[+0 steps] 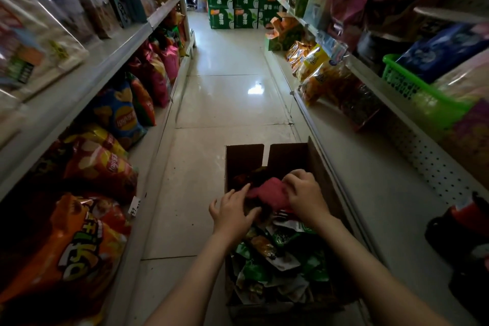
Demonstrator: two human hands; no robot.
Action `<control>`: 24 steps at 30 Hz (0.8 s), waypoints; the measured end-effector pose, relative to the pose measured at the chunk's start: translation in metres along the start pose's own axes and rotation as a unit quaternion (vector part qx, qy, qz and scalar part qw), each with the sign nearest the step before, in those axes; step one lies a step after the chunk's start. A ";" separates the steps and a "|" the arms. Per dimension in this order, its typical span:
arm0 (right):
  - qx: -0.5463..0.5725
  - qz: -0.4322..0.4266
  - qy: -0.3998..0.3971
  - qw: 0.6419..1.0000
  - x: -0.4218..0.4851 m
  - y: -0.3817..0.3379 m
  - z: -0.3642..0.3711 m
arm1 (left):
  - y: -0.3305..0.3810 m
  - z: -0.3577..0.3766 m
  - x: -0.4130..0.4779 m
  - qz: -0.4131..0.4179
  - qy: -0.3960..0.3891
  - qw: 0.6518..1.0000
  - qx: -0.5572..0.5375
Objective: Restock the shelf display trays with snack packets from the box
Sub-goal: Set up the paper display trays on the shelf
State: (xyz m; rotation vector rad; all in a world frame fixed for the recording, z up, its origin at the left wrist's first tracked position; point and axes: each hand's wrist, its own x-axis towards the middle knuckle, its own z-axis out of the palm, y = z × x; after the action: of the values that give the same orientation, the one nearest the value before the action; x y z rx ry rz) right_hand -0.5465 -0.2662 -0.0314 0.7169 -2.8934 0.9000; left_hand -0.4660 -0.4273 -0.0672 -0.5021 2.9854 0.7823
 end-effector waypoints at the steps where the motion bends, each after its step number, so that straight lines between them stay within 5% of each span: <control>1: 0.071 0.028 -0.020 0.997 0.000 -0.002 -0.011 | 0.006 -0.004 0.000 -0.011 0.004 0.999 -0.042; 3: 0.169 0.074 -0.038 0.982 0.001 -0.004 -0.027 | 0.014 -0.010 0.001 -0.009 -0.014 0.982 -0.188; 6: 0.231 0.103 0.001 0.967 -0.004 -0.012 -0.057 | 0.032 -0.032 -0.008 0.012 -0.067 0.911 -0.407; 13: 0.264 0.086 0.070 0.958 -0.011 -0.031 -0.114 | 0.076 -0.070 -0.030 0.021 -0.076 0.879 -0.471; 20: 0.428 0.013 0.124 0.895 -0.033 -0.049 -0.154 | 0.098 -0.093 -0.048 -0.159 -0.302 0.677 -0.652; 21: 0.436 0.000 0.127 0.891 -0.036 -0.052 -0.159 | 0.106 -0.096 -0.052 -0.154 -0.316 0.680 -0.644; 24: 0.489 -0.039 0.101 0.865 -0.045 -0.061 -0.175 | 0.132 -0.103 -0.065 -0.049 -0.333 0.760 -0.556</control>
State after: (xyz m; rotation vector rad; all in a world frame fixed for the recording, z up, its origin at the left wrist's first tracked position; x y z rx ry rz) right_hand -0.4988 -0.1963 0.1394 0.6654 -2.0428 2.2791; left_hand -0.4387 -0.3488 0.0916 -0.2444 1.5724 2.1107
